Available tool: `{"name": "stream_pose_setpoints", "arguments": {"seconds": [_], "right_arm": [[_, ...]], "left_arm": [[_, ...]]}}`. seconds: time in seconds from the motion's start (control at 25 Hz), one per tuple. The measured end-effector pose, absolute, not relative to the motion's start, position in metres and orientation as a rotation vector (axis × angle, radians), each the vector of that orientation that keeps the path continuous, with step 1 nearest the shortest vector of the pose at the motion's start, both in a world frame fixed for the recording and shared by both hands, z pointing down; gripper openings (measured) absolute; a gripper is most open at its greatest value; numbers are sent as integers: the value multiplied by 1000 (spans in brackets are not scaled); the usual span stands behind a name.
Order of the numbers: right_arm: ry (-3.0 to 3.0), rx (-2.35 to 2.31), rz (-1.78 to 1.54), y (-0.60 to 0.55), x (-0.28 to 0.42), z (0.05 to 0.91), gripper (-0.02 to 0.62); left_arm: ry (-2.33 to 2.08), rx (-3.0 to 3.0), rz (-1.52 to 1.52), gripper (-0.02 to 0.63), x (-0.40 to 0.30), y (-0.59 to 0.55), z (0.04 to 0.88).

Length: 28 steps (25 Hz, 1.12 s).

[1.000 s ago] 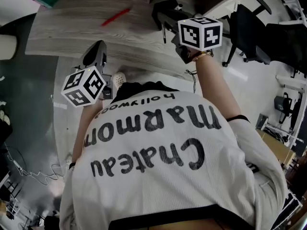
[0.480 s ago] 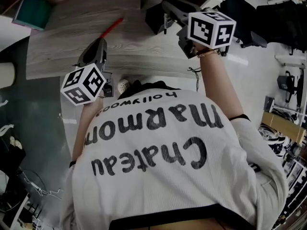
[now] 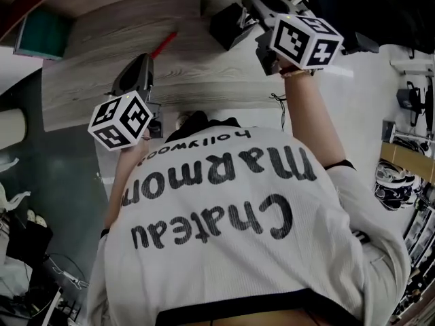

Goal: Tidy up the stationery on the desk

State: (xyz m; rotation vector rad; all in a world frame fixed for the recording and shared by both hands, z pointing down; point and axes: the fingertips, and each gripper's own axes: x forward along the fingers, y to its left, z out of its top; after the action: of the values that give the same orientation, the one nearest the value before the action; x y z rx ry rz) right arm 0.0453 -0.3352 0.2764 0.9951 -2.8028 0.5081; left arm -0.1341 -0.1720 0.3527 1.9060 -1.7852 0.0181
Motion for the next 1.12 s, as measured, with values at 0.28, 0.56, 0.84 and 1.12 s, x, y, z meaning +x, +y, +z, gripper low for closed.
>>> {"name": "stream_pose_setpoints", "arguments": {"seconds": [0.28,0.56,0.84,1.12], "right_arm": [[-2754,1192,488,-342,47,290,63],[-2711,1304,489,-344,56,306,63],[-2692,1437,446,-337,64,304,63],[-2656,1535,419,-338,71,301,64]], "left_arm": [[-1754,1919,43,17,-160,-170,357],[-1733,1947,69,17,-174,-172,355],[-1709,1971,61,17,-194,-171,362],[-1678,1979,47,17,-196,-170,365]]}}
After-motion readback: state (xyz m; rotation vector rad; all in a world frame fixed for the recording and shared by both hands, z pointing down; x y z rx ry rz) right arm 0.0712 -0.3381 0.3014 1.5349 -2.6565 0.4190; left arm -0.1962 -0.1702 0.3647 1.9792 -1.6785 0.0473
